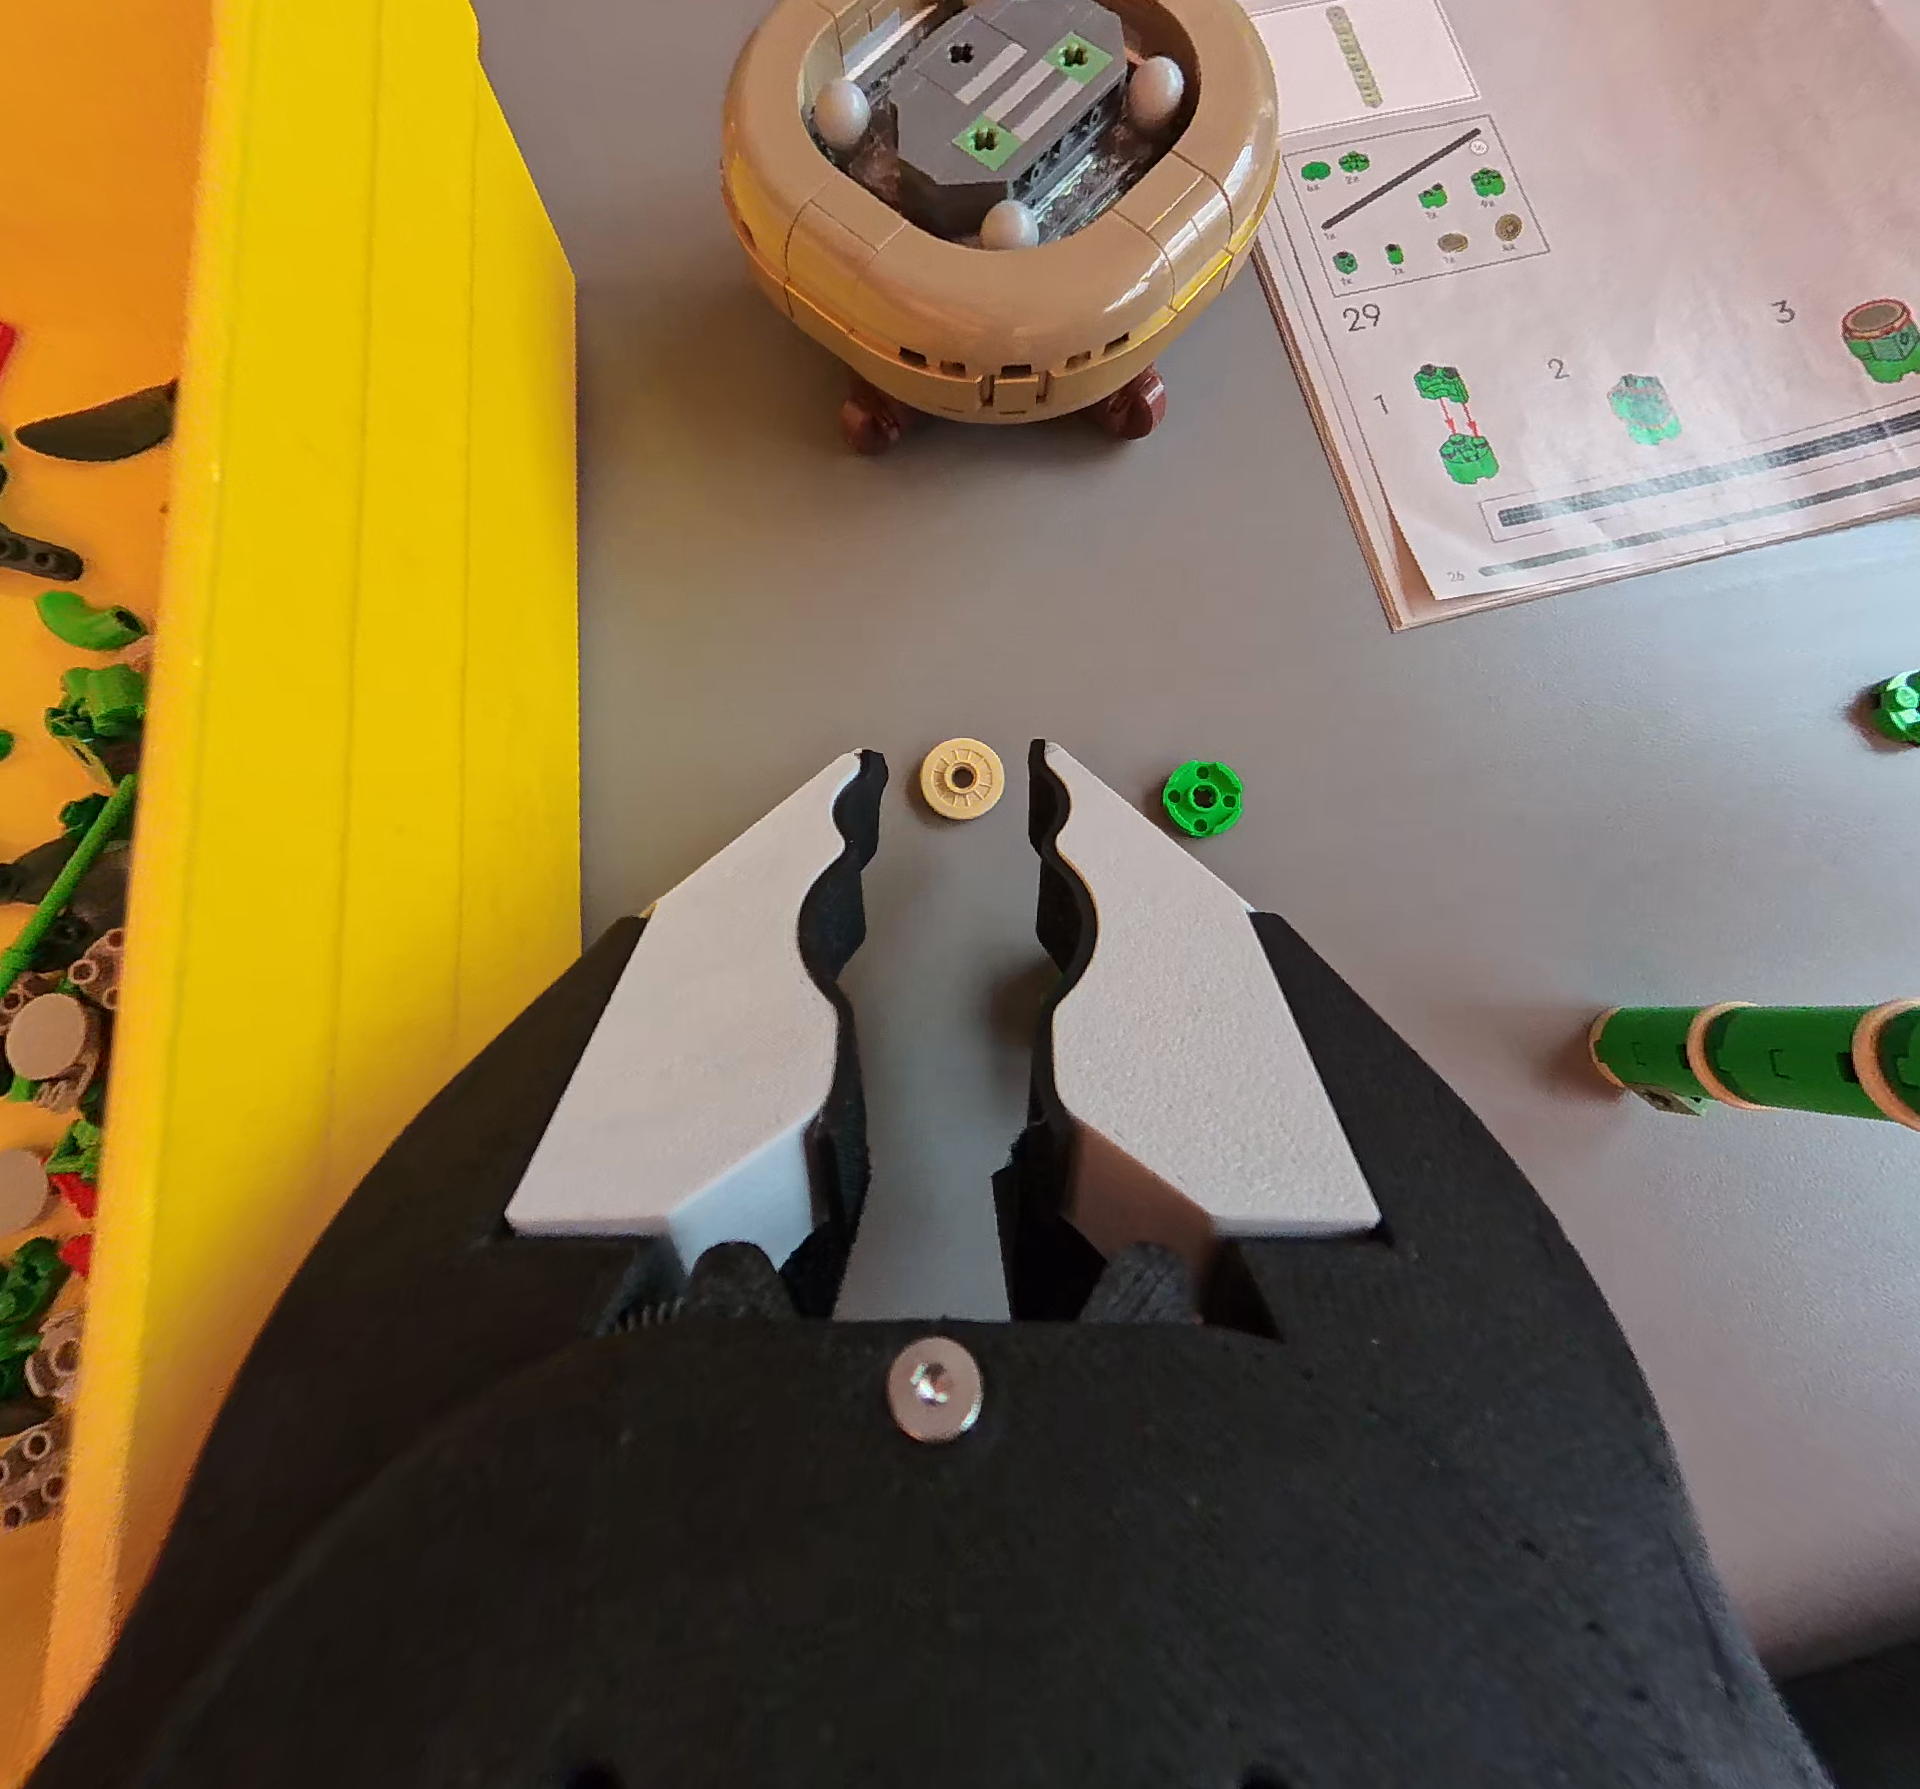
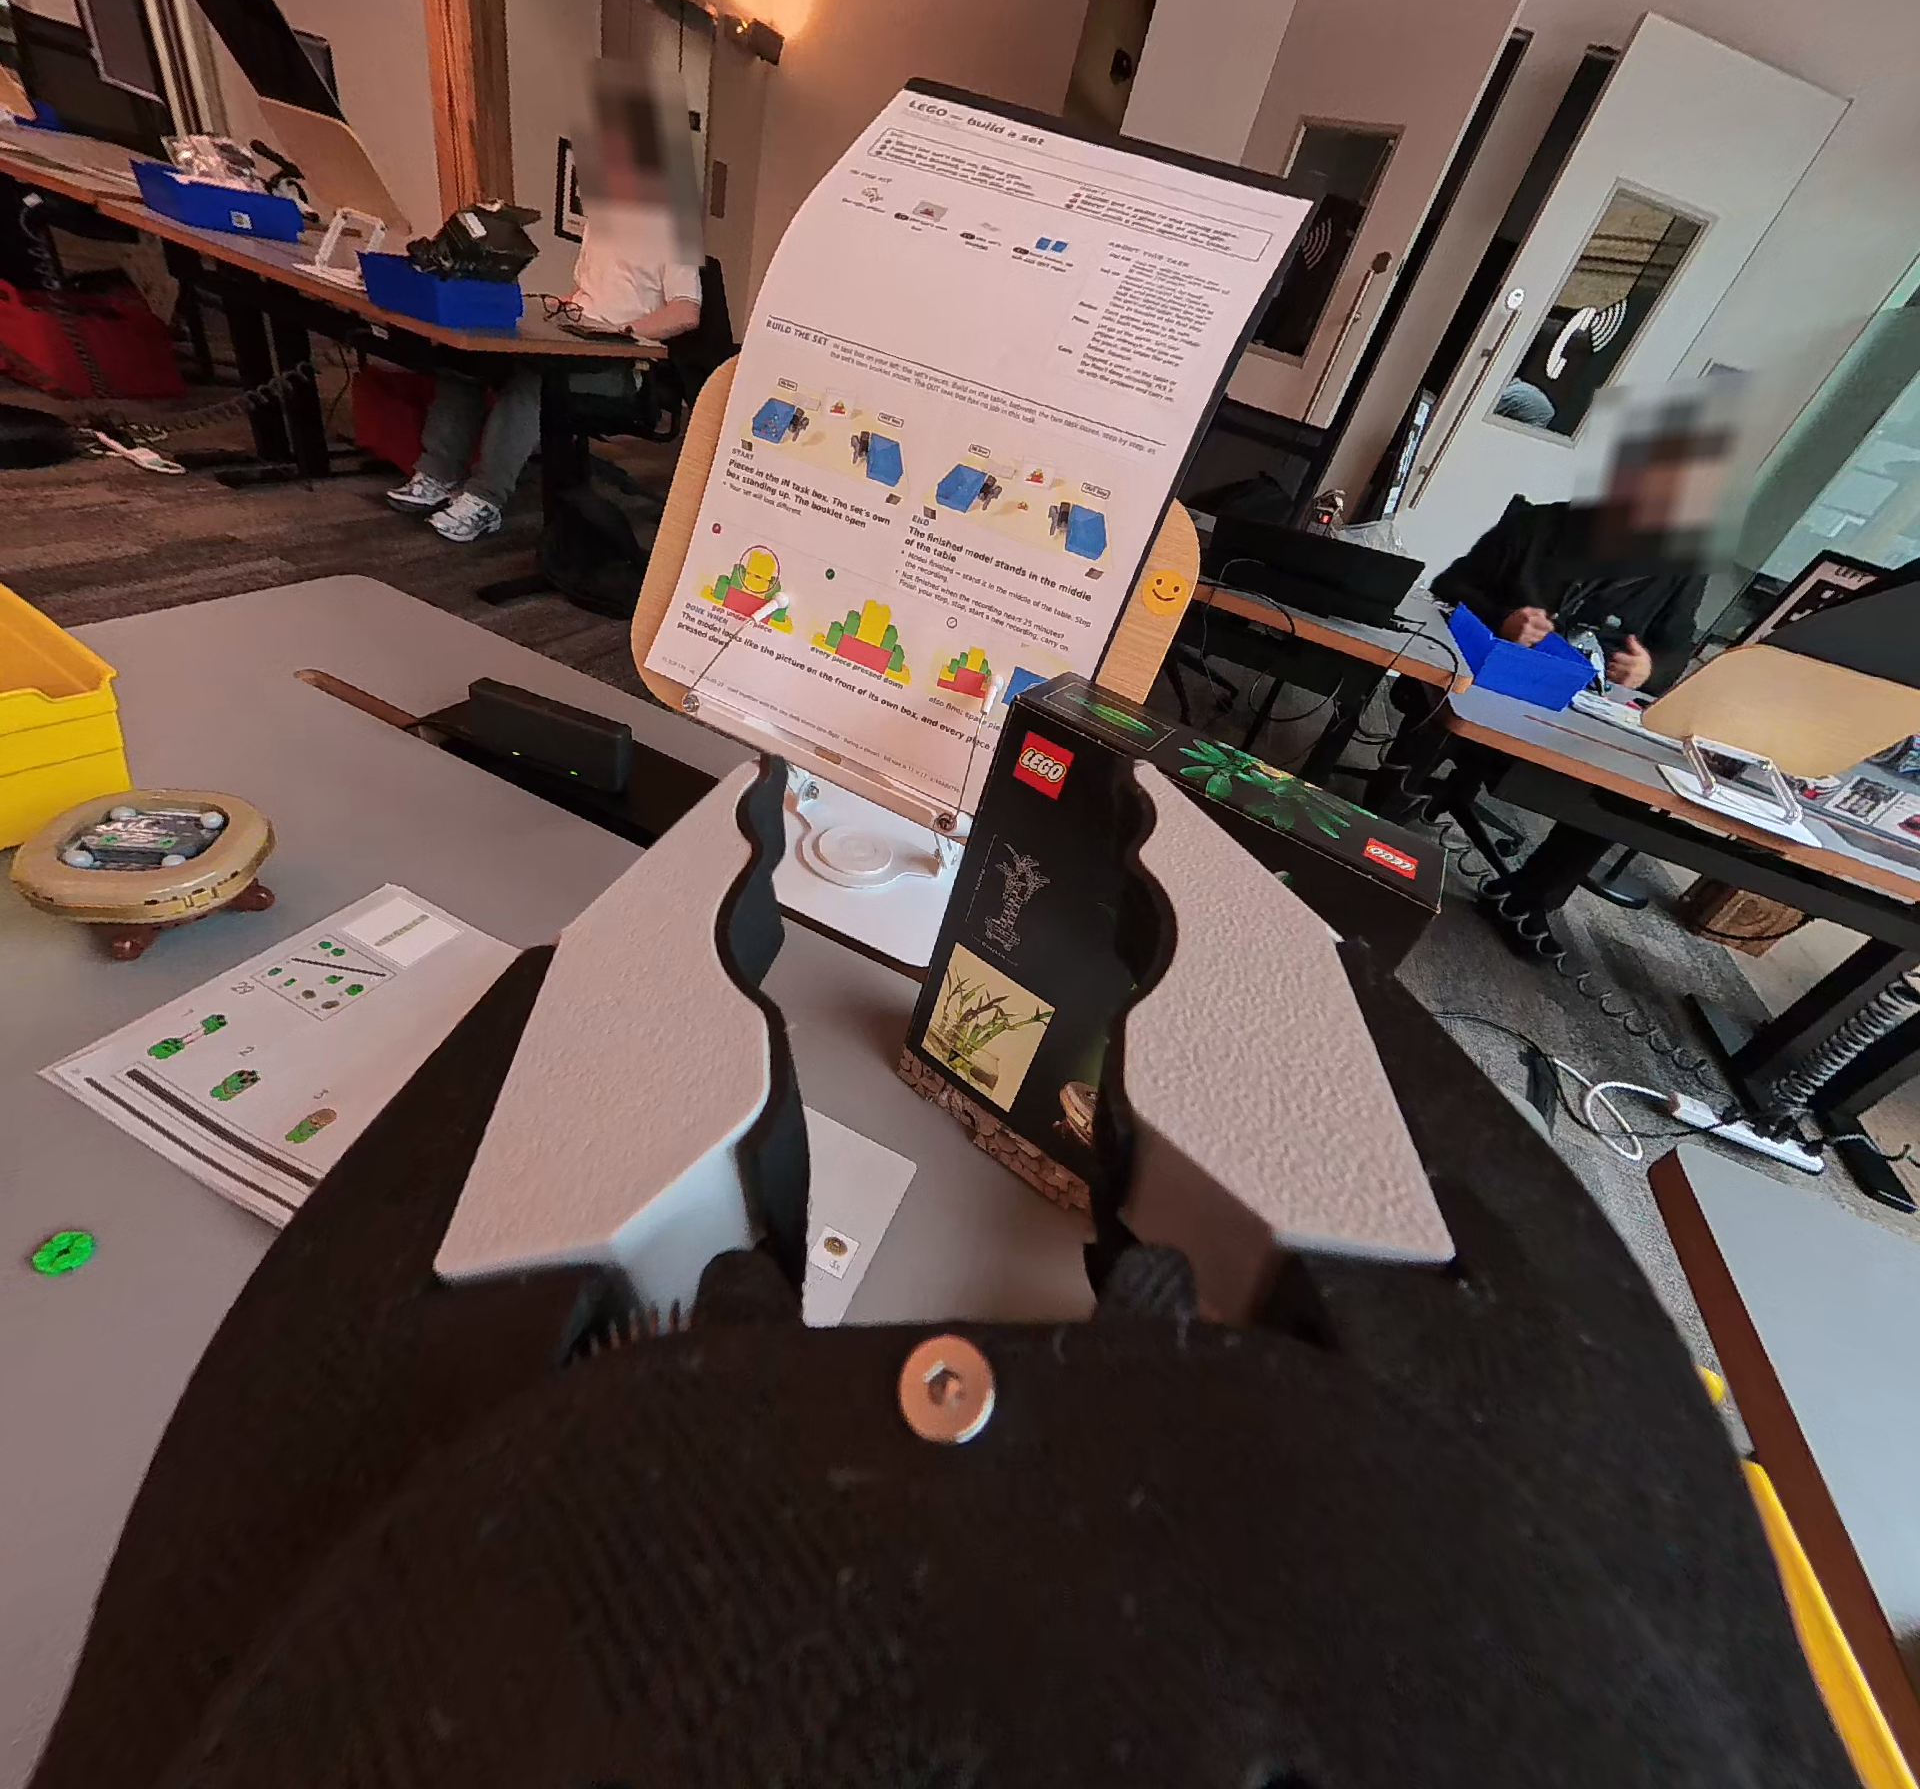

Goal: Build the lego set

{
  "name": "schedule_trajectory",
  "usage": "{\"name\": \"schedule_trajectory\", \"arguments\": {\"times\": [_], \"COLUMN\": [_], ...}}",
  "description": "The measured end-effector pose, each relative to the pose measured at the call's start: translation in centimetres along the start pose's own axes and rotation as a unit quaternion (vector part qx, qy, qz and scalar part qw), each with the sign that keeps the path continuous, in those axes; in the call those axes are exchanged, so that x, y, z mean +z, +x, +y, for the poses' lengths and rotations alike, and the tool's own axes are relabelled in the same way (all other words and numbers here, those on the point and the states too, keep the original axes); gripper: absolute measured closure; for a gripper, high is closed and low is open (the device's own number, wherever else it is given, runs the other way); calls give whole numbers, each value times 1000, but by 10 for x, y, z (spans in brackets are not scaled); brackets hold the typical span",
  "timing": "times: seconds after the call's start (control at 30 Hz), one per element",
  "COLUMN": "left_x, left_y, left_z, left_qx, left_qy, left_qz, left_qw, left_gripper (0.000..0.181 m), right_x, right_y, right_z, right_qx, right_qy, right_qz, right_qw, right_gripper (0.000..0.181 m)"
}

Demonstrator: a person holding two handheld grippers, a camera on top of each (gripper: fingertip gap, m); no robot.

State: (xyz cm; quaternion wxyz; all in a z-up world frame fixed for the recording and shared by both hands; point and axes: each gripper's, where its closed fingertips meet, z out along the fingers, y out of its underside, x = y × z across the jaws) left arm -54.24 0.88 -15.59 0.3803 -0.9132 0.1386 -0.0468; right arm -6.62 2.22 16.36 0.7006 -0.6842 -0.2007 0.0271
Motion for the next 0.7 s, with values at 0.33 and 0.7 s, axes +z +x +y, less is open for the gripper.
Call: {"name": "schedule_trajectory", "arguments": {"times": [0.33,0.7], "left_x": [11,11], "left_y": [-3,1], "left_z": [10,13], "left_qx": [0,23], "left_qy": [-34,-32], "left_qz": [1,0], "left_qw": [999,999], "left_gripper": [149,157], "right_x": [0,-2], "right_y": [-1,1], "right_z": [1,2], "right_qx": [-2,-1], "right_qy": [-3,-6], "right_qz": [0,0], "right_qw": [1000,1000], "right_gripper": [119,119]}}
